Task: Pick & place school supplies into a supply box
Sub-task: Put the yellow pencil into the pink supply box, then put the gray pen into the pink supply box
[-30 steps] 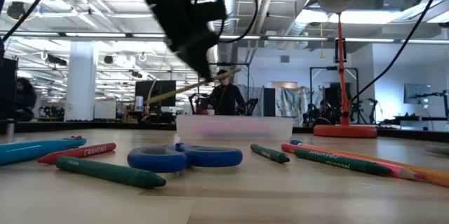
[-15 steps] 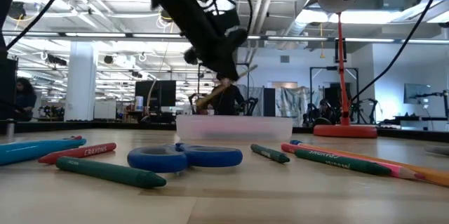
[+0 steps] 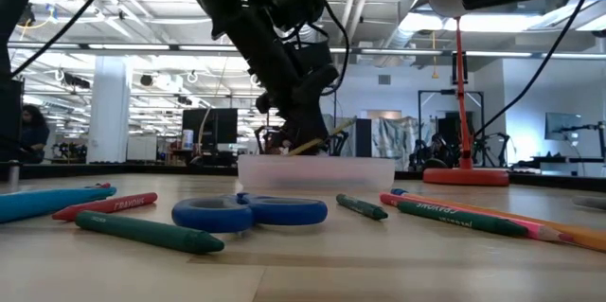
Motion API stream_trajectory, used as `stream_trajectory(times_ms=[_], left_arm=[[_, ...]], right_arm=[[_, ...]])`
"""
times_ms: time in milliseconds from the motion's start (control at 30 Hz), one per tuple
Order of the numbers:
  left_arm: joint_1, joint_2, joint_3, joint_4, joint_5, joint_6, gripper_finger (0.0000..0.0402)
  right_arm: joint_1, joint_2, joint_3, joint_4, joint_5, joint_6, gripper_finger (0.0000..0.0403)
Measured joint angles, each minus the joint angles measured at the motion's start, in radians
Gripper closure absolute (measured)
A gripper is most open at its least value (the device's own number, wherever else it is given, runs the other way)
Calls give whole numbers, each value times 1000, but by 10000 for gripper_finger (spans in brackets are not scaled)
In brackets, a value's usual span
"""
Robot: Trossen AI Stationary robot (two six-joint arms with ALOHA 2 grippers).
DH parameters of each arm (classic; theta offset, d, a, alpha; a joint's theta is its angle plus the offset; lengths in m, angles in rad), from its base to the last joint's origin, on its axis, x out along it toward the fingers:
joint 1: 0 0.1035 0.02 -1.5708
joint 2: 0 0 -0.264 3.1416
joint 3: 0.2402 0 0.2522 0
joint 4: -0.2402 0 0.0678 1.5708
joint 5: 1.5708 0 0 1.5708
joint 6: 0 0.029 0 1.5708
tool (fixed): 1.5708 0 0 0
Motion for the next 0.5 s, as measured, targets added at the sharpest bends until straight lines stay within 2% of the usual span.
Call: stream_trajectory(times_ms=[367, 500], left_arm=[[0, 0, 0, -35, -7, 20, 313], [-6, 0, 0, -34, -7, 44, 296]], right_arm=[[0, 0, 0, 4, 0, 2, 285], [0, 0, 0, 3, 0, 2, 285]])
